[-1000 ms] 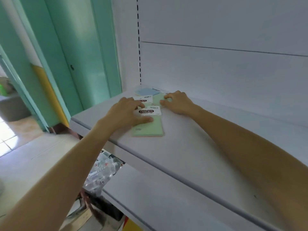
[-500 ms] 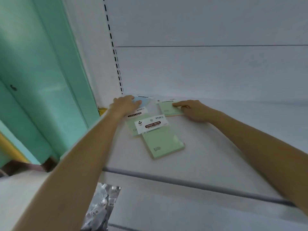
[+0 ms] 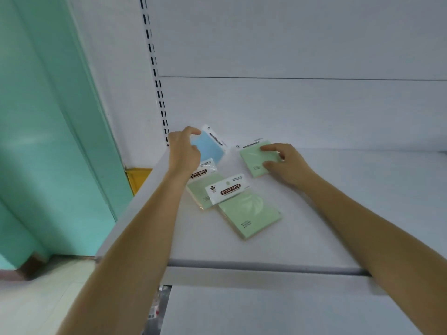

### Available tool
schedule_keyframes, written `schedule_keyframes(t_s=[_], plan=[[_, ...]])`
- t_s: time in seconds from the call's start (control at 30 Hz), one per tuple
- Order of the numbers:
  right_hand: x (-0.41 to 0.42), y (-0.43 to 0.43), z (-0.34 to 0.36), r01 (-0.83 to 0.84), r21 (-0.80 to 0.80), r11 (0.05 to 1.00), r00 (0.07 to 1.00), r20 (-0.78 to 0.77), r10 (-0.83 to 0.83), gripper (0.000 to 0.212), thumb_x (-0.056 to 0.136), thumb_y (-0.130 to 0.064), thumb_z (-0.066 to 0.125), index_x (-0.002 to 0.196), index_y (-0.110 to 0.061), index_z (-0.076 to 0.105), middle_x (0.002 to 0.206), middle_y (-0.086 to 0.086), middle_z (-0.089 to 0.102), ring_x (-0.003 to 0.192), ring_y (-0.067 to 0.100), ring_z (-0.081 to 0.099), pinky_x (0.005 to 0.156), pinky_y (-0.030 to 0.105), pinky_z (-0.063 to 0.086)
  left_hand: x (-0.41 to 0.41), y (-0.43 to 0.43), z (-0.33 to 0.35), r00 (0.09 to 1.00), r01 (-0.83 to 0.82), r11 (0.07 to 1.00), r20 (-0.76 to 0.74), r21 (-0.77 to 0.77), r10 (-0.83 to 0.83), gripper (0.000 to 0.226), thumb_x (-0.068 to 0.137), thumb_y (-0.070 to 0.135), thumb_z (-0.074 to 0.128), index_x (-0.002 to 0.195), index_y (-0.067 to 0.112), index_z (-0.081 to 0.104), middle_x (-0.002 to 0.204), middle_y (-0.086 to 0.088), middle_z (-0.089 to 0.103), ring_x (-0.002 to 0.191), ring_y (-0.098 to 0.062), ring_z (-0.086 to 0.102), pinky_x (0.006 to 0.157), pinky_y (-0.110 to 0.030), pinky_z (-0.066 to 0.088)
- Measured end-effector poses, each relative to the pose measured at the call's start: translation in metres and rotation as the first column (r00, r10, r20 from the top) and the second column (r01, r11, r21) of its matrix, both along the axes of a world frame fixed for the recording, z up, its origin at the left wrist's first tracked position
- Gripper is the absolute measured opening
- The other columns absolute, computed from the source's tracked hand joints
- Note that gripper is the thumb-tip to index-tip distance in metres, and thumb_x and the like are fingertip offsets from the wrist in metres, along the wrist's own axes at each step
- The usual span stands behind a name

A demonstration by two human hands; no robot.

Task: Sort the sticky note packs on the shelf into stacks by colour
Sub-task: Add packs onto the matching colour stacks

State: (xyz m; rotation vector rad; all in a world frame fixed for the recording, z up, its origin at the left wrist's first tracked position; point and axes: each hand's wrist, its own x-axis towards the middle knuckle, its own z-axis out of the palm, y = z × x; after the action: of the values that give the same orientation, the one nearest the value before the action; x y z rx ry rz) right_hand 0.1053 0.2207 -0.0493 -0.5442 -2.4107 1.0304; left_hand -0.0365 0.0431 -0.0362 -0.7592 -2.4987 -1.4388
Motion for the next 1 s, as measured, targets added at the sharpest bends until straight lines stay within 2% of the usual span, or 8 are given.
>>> schedule_keyframes(t_s=[0.2, 0.33, 0.43, 0.5, 0.57, 0.7, 0.77, 1.0], plan=[[0.008, 0.01, 0.0, 0.074, -0.092, 0.993, 0.996, 0.062, -0.068, 0.043, 0.086, 0.001, 0.049, 0.125, -0.013, 0.056, 0.106, 0.004, 0.052, 0.07, 0.008, 0.048, 0.053, 0.002, 0.037, -0.003, -0.001, -0.002, 0.996, 0.016, 1.0, 0.088, -0.003, -0.015, 0.049, 0.084, -0.007, 0.03, 0.121, 0.011, 0.057, 0.137, -0.01, 0.05, 0.091, -0.024, 0.06, 0.066, -0.015, 0.044], [0.011, 0.012, 0.002, 0.111, -0.13, 0.985, 0.994, 0.014, -0.11, 0.047, 0.084, 0.006, 0.046, 0.127, -0.011, 0.054, 0.118, 0.01, 0.055, 0.08, 0.012, 0.051, 0.065, 0.01, 0.041, -0.001, 0.0, 0.003, 0.999, -0.03, 0.99, -0.04, 0.137, 0.036, 0.047, 0.09, -0.003, 0.032, 0.13, 0.01, 0.051, 0.135, -0.014, 0.049, 0.125, -0.025, 0.045, 0.102, -0.023, 0.033], [0.019, 0.023, 0.008, 0.154, -0.198, 0.968, 0.986, -0.03, -0.163, 0.046, 0.085, 0.005, 0.048, 0.126, -0.012, 0.055, 0.129, 0.008, 0.052, 0.09, 0.018, 0.051, 0.061, 0.014, 0.044, 0.003, 0.009, 0.009, 0.999, 0.002, 0.962, -0.033, 0.272, 0.007, 0.044, 0.094, 0.003, 0.032, 0.135, 0.009, 0.044, 0.128, -0.015, 0.048, 0.111, -0.032, 0.051, 0.097, -0.033, 0.041], [0.031, 0.036, 0.013, 0.199, -0.222, 0.955, 0.977, -0.036, -0.212, 0.044, 0.087, 0.003, 0.048, 0.127, -0.013, 0.055, 0.116, 0.006, 0.051, 0.078, 0.014, 0.05, 0.042, 0.004, 0.036, 0.011, 0.023, 0.015, 0.997, 0.041, 0.96, 0.051, 0.277, -0.057, 0.044, 0.093, 0.004, 0.034, 0.136, 0.008, 0.043, 0.123, -0.011, 0.05, 0.094, -0.028, 0.054, 0.082, -0.035, 0.046], [0.049, 0.053, 0.017, 0.246, -0.26, 0.934, 0.963, -0.04, -0.265, 0.042, 0.088, 0.001, 0.049, 0.127, -0.014, 0.055, 0.107, 0.005, 0.05, 0.064, 0.012, 0.045, 0.039, 0.005, 0.033, 0.023, 0.044, 0.021, 0.978, 0.094, 0.957, 0.152, 0.275, -0.14, 0.044, 0.092, 0.002, 0.037, 0.135, 0.006, 0.044, 0.132, -0.013, 0.049, 0.098, -0.021, 0.053, 0.087, -0.032, 0.048], [0.101, 0.087, 0.022, 0.279, -0.371, 0.886, 0.941, -0.079, -0.329, 0.041, 0.087, 0.003, 0.052, 0.124, -0.013, 0.057, 0.113, 0.014, 0.057, 0.079, 0.021, 0.048, 0.079, 0.029, 0.05, 0.062, 0.094, 0.031, 0.946, 0.2, 0.951, 0.208, 0.237, -0.25, 0.044, 0.087, -0.002, 0.04, 0.13, 0.0, 0.048, 0.131, -0.015, 0.051, 0.12, -0.033, 0.052, 0.101, -0.047, 0.046], [0.136, 0.104, 0.025, 0.295, -0.407, 0.865, 0.931, -0.083, -0.356, 0.04, 0.086, 0.003, 0.053, 0.122, -0.011, 0.058, 0.126, 0.02, 0.057, 0.086, 0.022, 0.049, 0.102, 0.05, 0.044, 0.087, 0.124, 0.034, 0.933, 0.248, 0.943, 0.206, 0.224, -0.294, 0.044, 0.086, -0.003, 0.04, 0.129, 0.0, 0.049, 0.13, -0.016, 0.053, 0.122, -0.034, 0.052, 0.102, -0.047, 0.046], [0.287, 0.178, 0.04, 0.38, -0.394, 0.837, 0.886, -0.106, -0.452, 0.04, 0.086, 0.004, 0.052, 0.124, -0.007, 0.056, 0.131, 0.021, 0.053, 0.096, 0.023, 0.051, 0.104, 0.048, 0.043, 0.214, 0.228, 0.032, 0.862, 0.342, 0.875, 0.257, 0.342, -0.437, 0.047, 0.088, -0.005, 0.039, 0.133, 0.004, 0.045, 0.137, -0.017, 0.046, 0.119, -0.031, 0.052, 0.093, -0.038, 0.05]])
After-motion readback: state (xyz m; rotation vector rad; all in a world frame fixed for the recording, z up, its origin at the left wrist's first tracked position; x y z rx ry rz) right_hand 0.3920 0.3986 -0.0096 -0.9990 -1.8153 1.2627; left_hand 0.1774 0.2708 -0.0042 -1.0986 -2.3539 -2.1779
